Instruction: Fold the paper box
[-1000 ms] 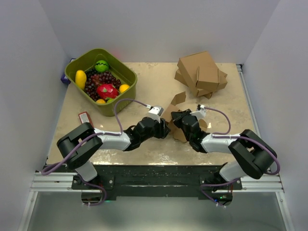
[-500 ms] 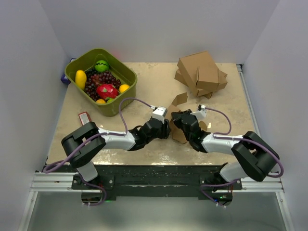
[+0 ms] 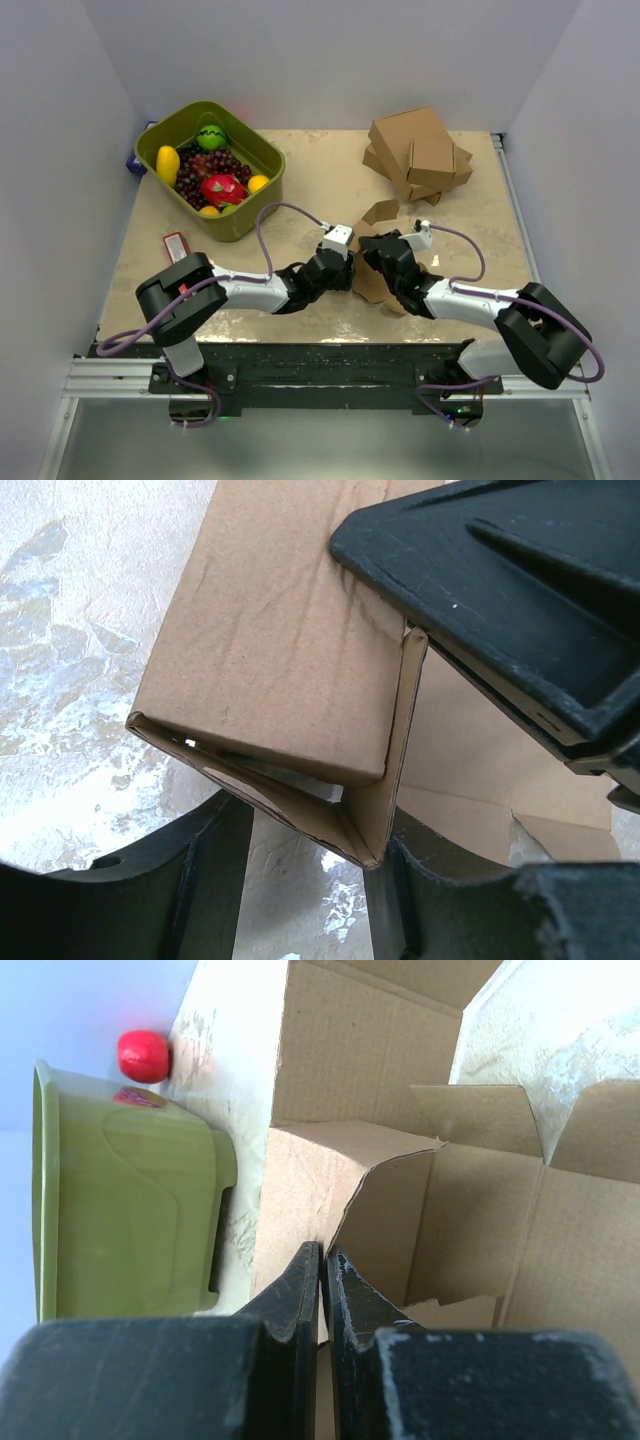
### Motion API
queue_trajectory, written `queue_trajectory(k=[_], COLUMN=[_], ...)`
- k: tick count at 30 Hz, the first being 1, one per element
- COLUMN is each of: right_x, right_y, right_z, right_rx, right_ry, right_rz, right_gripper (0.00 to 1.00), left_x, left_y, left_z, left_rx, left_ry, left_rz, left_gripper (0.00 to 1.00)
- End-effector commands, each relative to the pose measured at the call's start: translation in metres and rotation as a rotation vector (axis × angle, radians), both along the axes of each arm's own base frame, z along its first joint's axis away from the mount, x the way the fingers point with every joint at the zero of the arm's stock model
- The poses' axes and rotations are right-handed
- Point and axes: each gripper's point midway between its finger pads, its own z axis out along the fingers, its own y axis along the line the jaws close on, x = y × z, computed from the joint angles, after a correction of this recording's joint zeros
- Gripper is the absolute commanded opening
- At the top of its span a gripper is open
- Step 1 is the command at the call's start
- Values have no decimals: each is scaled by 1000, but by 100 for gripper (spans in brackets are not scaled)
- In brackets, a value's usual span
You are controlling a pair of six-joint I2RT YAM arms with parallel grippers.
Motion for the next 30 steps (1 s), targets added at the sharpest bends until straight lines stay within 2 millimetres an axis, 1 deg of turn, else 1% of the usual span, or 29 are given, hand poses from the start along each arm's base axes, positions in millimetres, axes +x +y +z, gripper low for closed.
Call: queue_trajectory(k=[1, 8, 15, 20, 25, 30], right_x=[-32, -31, -32, -30, -26, -26], right_y=[2, -4, -3, -3, -1, -1], right_z=[-39, -28, -21, -15, -5, -4], right_rx=[-103, -106, -99, -90, -83, -91], right_ry=[150, 136, 126, 120, 105, 109], right_rz=[79, 58, 58, 55, 50, 50], right_gripper=[0, 0, 0, 0, 0, 0], left_x=[21, 21, 20, 19, 17, 16], left_y=[11, 19, 20, 17, 14, 11], left_z=[2, -5, -9, -7, -9, -6], left_rx=[23, 75, 124, 150, 166, 158], left_ry=[-70, -81, -105, -133, -143, -155], left_rz=[89, 97, 81, 60, 41, 28], left_gripper=[50, 47, 43, 43, 44, 45])
